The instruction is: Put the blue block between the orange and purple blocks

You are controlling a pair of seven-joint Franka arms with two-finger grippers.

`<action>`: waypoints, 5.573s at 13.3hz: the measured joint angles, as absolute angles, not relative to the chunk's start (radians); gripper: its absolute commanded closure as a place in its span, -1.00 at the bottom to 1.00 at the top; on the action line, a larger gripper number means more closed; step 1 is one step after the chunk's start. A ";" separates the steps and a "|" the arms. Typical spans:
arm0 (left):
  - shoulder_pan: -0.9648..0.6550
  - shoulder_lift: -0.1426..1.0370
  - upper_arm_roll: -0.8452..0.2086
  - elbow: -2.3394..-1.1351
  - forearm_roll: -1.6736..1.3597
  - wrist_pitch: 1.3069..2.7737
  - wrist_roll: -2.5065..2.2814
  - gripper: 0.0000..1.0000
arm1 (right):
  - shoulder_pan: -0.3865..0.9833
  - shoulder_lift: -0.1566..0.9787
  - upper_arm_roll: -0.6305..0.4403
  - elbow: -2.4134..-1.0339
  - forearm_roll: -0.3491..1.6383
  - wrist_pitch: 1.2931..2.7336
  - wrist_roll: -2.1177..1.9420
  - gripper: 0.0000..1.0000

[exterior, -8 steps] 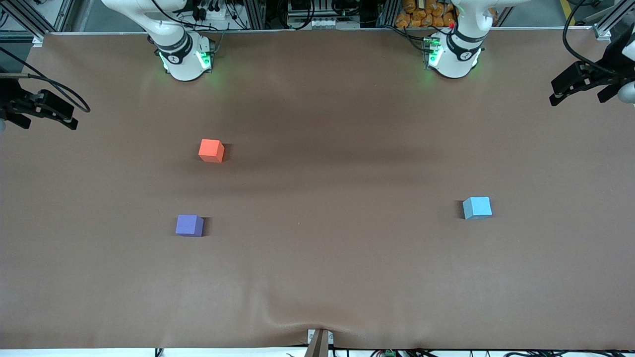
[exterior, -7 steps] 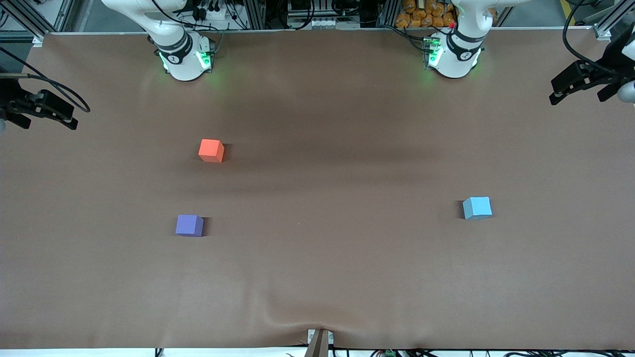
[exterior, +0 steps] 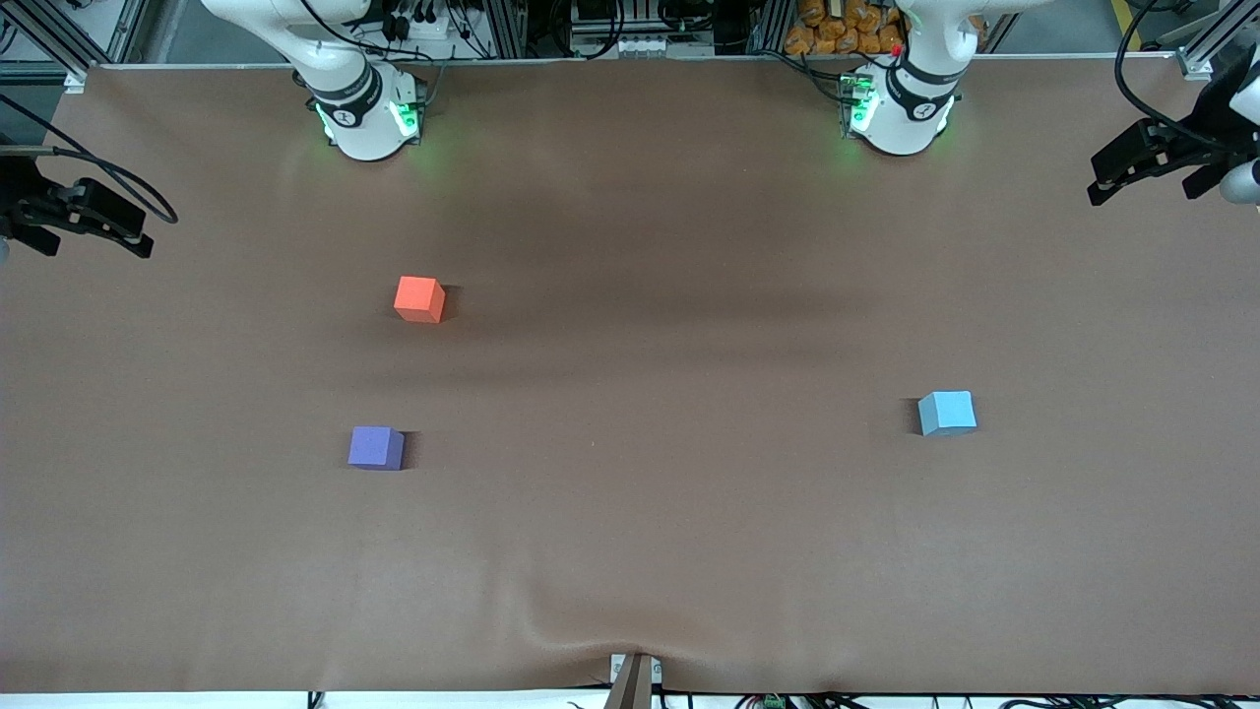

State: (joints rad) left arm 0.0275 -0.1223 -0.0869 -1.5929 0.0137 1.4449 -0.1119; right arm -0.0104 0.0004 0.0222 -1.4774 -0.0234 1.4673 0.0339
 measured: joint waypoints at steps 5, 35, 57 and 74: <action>0.025 -0.108 -0.088 -1.594 0.007 1.446 -0.112 -1.00 | -0.010 0.001 0.022 -1.477 -0.023 1.467 0.034 -1.00; 0.054 -0.105 -0.077 -1.586 0.007 1.415 -0.119 -1.00 | -0.032 0.004 0.019 -1.477 -0.006 1.467 0.033 -1.00; 0.065 0.042 -0.075 -2.217 0.007 2.333 -0.119 -1.00 | -0.065 0.006 0.018 -1.479 -0.004 1.447 0.032 -1.00; 0.045 0.404 -0.083 -2.110 0.007 2.593 -0.117 -1.00 | -0.065 0.007 0.019 -1.479 -0.004 1.444 0.031 -1.00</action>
